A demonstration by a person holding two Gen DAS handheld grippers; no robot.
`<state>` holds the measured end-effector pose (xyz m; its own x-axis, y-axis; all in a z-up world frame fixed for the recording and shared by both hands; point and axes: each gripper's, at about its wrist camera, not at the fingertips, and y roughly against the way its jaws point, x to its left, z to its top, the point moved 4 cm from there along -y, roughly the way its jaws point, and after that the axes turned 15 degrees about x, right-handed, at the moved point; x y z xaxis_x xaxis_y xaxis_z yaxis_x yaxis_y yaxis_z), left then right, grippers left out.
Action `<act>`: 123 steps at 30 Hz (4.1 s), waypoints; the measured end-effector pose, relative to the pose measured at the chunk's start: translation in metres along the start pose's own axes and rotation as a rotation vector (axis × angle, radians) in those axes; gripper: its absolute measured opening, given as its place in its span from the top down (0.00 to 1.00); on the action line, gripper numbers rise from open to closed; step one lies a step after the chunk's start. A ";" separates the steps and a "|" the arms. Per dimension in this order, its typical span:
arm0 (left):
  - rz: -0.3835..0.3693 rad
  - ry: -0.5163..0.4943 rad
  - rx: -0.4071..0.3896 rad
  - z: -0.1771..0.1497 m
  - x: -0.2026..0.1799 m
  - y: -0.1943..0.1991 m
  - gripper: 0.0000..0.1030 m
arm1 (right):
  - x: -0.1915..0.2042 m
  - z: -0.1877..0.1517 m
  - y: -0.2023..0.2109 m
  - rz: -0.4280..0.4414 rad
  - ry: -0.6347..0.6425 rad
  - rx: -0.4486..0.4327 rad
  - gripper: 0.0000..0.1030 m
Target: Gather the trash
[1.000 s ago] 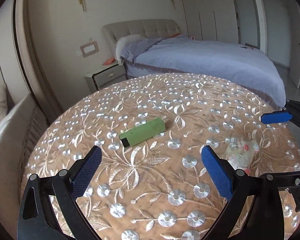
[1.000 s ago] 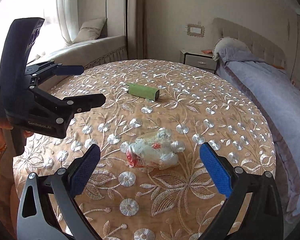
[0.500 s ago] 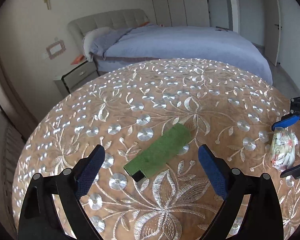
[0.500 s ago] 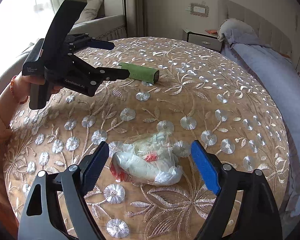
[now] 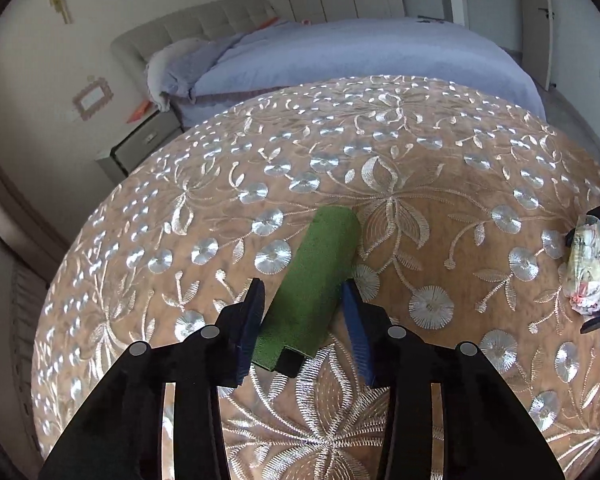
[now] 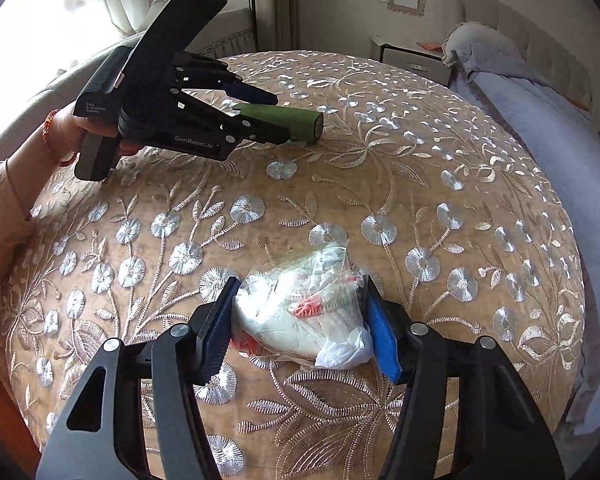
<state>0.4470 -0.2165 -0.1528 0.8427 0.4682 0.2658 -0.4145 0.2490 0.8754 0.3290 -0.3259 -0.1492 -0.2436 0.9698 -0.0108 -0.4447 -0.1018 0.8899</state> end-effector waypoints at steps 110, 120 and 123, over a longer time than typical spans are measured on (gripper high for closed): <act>-0.214 -0.235 0.061 0.050 -0.512 0.030 0.06 | -0.209 -0.421 0.087 -0.352 -0.551 0.010 0.05; -0.057 0.007 -0.031 0.043 -0.437 0.090 0.05 | -0.188 -0.380 0.140 -0.462 -0.566 -0.146 0.05; -0.026 0.086 -0.058 0.037 -0.411 0.109 0.05 | -0.179 -0.366 0.155 -0.474 -0.557 -0.195 0.05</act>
<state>0.0684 -0.4134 -0.1514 0.8220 0.5313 0.2051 -0.4139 0.3100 0.8559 -0.0116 -0.5960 -0.1767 0.4602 0.8828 -0.0943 -0.5506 0.3672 0.7497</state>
